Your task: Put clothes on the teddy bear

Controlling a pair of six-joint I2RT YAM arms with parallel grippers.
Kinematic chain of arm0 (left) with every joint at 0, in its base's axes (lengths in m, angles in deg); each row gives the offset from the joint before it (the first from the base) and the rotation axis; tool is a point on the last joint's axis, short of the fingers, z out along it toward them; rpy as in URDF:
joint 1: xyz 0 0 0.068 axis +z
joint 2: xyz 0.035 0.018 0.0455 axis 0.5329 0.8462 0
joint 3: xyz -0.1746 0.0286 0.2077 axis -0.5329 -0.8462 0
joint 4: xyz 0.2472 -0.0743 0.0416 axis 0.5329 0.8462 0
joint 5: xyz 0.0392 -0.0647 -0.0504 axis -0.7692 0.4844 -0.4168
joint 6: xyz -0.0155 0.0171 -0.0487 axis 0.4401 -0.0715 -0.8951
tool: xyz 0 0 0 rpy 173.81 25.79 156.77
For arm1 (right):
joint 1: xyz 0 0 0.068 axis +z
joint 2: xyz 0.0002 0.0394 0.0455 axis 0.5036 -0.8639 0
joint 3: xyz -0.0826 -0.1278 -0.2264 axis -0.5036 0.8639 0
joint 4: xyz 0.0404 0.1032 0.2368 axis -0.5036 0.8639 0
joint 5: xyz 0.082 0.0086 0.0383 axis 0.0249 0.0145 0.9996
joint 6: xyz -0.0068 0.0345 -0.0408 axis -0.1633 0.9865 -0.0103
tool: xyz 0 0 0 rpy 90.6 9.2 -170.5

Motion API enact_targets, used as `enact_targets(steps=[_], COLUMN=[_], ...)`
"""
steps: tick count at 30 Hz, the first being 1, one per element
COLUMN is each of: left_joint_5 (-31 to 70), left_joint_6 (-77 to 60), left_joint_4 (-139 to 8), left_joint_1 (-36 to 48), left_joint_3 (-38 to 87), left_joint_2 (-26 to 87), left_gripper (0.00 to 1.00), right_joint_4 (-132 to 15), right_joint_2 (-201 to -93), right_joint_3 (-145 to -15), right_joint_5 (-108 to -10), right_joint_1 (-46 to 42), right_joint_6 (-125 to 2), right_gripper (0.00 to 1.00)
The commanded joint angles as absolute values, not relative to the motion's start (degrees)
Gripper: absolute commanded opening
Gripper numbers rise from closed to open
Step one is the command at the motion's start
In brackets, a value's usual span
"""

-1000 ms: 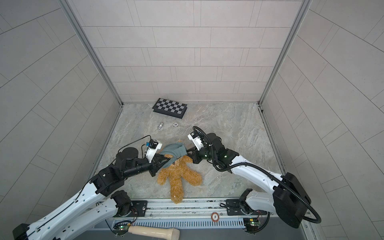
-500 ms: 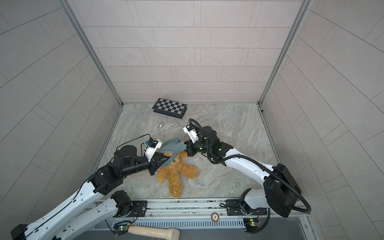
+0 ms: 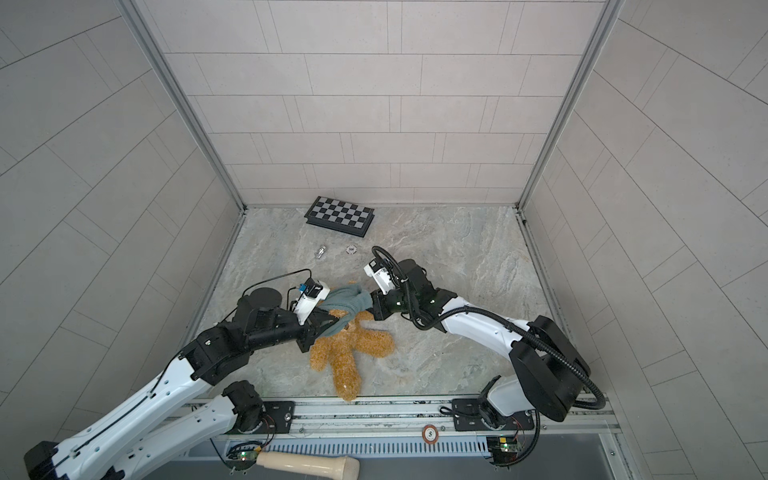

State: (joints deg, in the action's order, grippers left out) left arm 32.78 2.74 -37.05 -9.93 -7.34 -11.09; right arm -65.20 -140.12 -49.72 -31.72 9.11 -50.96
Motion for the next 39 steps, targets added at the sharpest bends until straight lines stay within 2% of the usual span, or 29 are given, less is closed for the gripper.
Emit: enact_targets(steps=[1, 4, 8, 12, 15, 18, 20, 24, 26, 31, 39], left_joint_5=[44.44, 44.83, 44.66, 45.31, 45.35, 45.02, 44.49, 44.47, 44.65, 44.57, 43.92], left_joint_6=[5.25, 6.16, 7.25, 7.26, 6.71, 6.69, 6.78, 6.44, 6.35, 6.43, 5.83], left_joint_4=[-40.02, -38.67, -36.86, -36.61, -36.91, -36.05, -35.62, -36.05, -36.49, -36.52, -37.08], left_joint_1=[-11.27, -11.26, -11.27, -11.15, -11.22, -11.22, -11.16, -11.21, -11.21, -11.21, -11.21], left_joint_3=[-2.14, -1.53, -1.00, -0.25, -0.30, -0.39, -0.90, -1.62, -1.67, -1.64, -2.71], left_joint_2=[-12.21, -11.64, -11.39, -11.09, -11.41, -12.33, -13.27, -14.08, -14.09, -13.64, -13.89], left_gripper=[0.00, 0.00, 0.00, 0.00, 0.00, 0.00, 0.00, 0.00, 0.00, 0.00, 0.00], right_joint_4=[-65.11, -72.19, -77.61, -72.35, -66.24, -65.19, -65.37, -65.68, -65.40, -65.16, -65.33], right_joint_2=[-138.29, -131.11, -119.29, -110.75, -108.09, -106.41, -105.53, -105.79, -106.07, -104.82, -107.50], right_joint_3=[-48.96, -46.14, -40.46, -37.31, -37.56, -38.00, -38.13, -41.42, -42.06, -42.53, -43.17], right_joint_5=[-35.98, -33.79, -34.69, -35.68, -35.94, -33.34, -31.15, -27.50, -25.73, -26.30, -27.23], right_joint_1=[7.87, 8.61, 8.53, 7.83, 6.85, 6.44, 6.48, 6.50, 6.61, 6.63, 7.33], right_joint_6=[-51.65, -52.92, -53.31, -55.62, -56.96, -57.31, -57.35, -57.77, -58.50, -58.24, -57.64], right_gripper=[0.03, 0.11, 0.31, 0.46, 0.54, 0.66, 0.70, 0.70, 0.67, 0.47, 0.43])
